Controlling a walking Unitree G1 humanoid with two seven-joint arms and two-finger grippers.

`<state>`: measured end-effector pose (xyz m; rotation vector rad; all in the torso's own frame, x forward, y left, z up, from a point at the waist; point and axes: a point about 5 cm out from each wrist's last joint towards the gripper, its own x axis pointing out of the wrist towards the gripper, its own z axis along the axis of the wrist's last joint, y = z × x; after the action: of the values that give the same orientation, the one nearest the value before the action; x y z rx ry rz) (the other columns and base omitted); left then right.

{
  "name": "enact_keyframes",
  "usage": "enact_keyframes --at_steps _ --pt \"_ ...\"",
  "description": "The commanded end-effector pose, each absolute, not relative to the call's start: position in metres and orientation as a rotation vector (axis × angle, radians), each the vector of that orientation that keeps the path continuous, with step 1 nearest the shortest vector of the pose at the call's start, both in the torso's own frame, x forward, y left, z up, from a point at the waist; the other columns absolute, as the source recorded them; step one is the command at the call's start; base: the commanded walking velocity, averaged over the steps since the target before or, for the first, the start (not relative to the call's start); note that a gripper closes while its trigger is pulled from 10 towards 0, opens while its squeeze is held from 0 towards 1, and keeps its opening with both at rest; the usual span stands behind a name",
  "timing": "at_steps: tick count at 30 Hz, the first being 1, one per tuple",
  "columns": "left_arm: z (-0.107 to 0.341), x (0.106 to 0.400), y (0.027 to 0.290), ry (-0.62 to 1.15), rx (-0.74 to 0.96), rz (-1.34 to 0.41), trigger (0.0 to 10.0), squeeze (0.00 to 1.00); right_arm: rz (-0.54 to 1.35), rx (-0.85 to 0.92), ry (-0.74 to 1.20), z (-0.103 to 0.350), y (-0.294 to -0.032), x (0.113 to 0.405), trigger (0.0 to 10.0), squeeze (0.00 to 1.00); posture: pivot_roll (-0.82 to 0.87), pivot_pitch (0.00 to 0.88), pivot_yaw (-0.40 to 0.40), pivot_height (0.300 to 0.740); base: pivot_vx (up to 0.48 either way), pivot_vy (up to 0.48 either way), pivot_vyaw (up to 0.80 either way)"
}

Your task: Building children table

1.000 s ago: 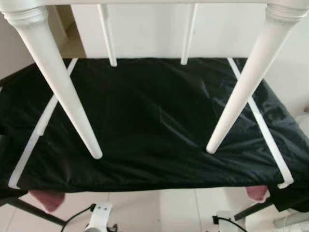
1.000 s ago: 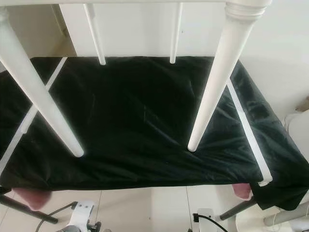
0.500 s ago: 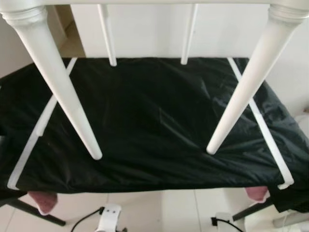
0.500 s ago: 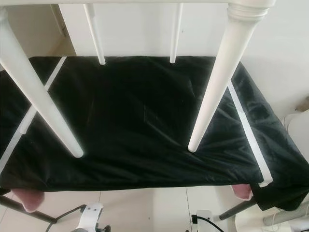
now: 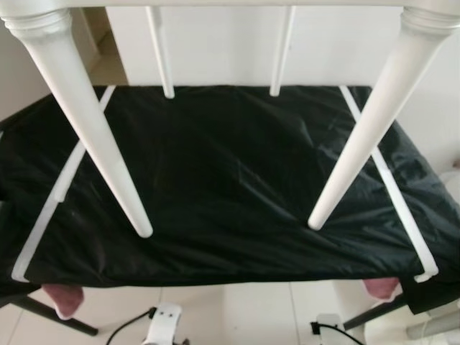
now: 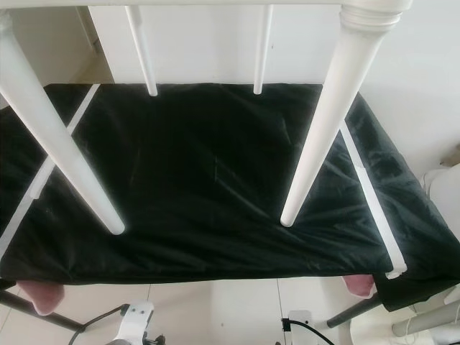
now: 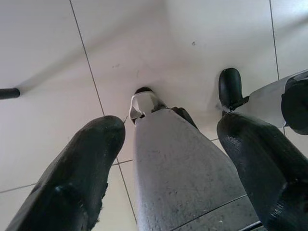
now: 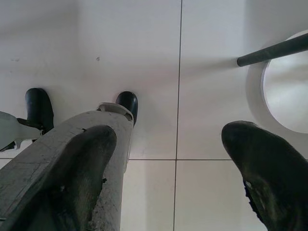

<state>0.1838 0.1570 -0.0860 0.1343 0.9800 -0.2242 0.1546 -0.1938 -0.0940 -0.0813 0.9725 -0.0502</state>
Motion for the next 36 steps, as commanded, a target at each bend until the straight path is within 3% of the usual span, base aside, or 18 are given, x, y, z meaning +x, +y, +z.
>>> enact_keyframes --at_steps 1,36 --pt "-0.0905 0.1742 0.1529 1.007 0.157 -0.279 10.0 0.0 -0.034 -0.094 1.039 -0.1005 -0.1931 0.1394 10.0 0.0 -0.01 0.056 -0.009 0.74 0.0 0.0 0.0" --pt "-0.0914 0.1715 0.1487 0.995 0.164 -0.302 10.0 0.0 -0.03 -0.09 1.009 -0.0983 -0.1955 0.143 10.0 0.0 -0.02 0.047 -0.009 0.74 0.0 0.0 0.0"
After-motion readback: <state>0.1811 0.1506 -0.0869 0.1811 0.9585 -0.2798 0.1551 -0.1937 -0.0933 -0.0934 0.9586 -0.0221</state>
